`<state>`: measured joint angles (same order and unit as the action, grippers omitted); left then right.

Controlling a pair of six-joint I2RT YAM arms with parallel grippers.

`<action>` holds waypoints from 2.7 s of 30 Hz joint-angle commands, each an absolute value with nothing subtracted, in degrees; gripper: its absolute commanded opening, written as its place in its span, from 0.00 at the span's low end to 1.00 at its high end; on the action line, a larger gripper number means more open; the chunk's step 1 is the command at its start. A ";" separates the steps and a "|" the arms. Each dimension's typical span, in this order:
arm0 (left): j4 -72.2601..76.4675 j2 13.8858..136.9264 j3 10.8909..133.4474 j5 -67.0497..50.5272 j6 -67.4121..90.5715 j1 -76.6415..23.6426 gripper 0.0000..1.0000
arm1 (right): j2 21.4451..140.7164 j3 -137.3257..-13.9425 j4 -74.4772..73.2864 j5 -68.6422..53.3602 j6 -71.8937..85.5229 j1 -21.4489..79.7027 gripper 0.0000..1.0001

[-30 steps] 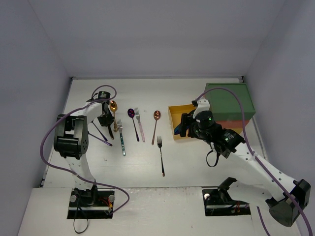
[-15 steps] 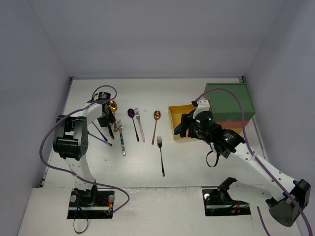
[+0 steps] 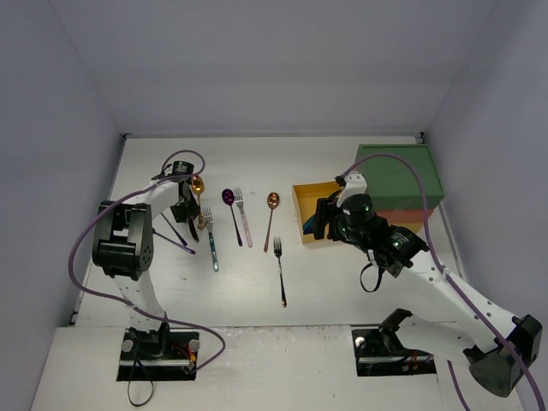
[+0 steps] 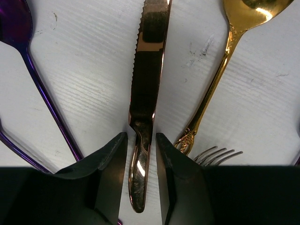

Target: Sort the eating utensils into containers

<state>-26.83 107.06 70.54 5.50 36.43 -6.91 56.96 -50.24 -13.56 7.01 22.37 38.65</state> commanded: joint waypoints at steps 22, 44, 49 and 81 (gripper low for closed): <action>-33.57 89.54 71.89 -4.62 36.08 -7.96 0.00 | 58.53 -53.85 -4.96 -6.03 24.48 40.43 0.72; -21.89 65.74 67.33 -12.05 53.87 -25.47 0.00 | 80.94 -68.28 10.28 -0.27 28.30 54.66 0.68; -20.49 65.74 66.63 -10.12 54.72 -28.86 0.00 | 83.48 -69.78 10.89 0.33 28.62 54.87 0.65; -32.78 58.63 68.43 10.53 41.23 -30.94 0.84 | 77.70 -57.22 7.91 23.64 43.85 50.58 0.00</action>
